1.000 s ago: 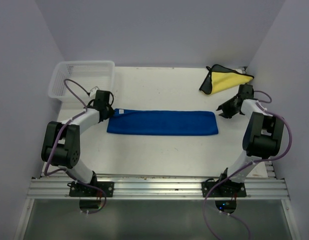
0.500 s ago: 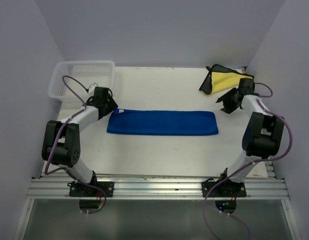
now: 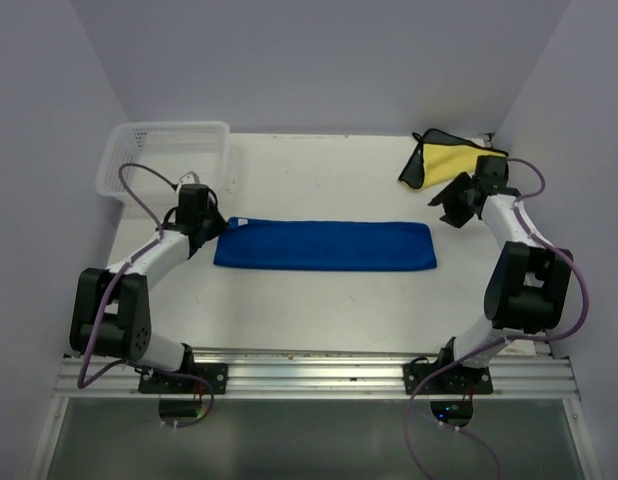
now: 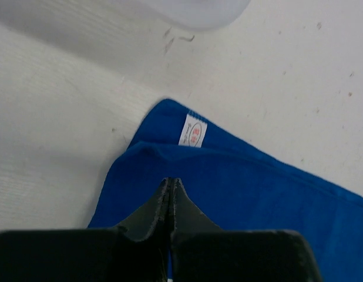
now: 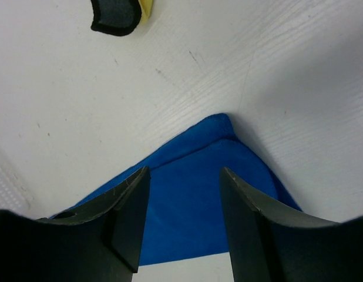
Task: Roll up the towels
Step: Fold the towel
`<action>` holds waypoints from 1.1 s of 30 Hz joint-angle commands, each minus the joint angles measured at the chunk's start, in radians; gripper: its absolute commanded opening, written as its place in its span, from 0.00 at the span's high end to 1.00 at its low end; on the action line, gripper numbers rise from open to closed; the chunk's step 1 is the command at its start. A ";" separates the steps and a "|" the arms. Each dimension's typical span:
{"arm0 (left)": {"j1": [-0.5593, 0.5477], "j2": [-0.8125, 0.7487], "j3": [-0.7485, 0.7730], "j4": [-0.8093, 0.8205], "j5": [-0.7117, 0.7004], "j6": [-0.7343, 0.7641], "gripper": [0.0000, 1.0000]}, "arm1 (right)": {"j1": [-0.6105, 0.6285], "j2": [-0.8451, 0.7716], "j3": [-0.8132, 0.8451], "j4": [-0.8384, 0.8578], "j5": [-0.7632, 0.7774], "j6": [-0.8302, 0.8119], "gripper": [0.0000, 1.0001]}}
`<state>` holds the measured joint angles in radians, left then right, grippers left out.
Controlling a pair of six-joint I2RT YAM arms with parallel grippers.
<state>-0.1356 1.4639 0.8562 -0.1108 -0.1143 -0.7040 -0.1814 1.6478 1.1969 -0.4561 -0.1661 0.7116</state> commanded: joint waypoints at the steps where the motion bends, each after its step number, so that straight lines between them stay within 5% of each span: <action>1: 0.002 -0.013 -0.081 0.080 0.110 0.000 1.00 | 0.005 -0.023 -0.025 -0.015 0.014 -0.038 0.46; 33: -0.033 0.217 0.020 0.267 -0.085 0.038 1.00 | 0.011 0.056 -0.003 0.016 -0.023 -0.050 0.46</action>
<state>-0.1669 1.6932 0.8711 0.0666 -0.1520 -0.6910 -0.1749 1.7176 1.1667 -0.4541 -0.1745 0.6865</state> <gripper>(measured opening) 0.005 0.542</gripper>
